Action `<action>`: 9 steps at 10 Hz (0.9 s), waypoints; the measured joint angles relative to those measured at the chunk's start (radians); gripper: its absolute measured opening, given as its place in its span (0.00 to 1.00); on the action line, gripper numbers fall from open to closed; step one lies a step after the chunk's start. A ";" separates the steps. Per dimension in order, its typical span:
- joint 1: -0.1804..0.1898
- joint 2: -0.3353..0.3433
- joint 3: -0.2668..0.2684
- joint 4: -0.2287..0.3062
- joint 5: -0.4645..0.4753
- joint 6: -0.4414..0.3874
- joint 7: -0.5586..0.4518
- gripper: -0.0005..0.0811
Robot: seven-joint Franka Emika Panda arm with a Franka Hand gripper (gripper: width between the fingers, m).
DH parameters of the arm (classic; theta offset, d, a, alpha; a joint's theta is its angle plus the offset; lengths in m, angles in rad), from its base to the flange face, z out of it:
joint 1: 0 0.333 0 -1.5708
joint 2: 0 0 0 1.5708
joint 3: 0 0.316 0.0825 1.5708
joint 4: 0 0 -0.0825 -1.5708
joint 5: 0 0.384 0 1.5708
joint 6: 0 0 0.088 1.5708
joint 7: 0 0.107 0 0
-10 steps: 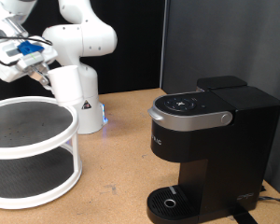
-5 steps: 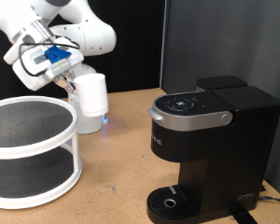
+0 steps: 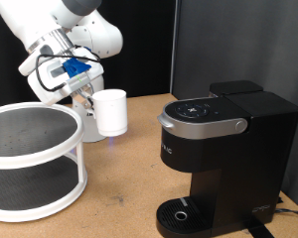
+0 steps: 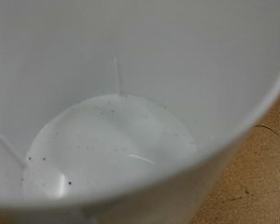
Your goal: Make a cup of coffee with the keurig machine
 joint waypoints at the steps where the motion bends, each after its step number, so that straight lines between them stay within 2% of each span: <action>1: -0.001 0.000 0.000 0.000 0.000 -0.004 0.000 0.09; 3: 0.000 0.004 -0.013 -0.005 0.000 -0.026 -0.008 0.09; 5: 0.016 0.049 -0.007 -0.030 0.000 0.057 -0.008 0.09; 6: 0.039 0.090 -0.007 -0.035 0.013 0.108 -0.010 0.09; 7: 0.074 0.132 -0.014 -0.035 0.047 0.149 -0.027 0.09; 9: 0.183 0.211 -0.073 -0.027 0.188 0.199 -0.136 0.09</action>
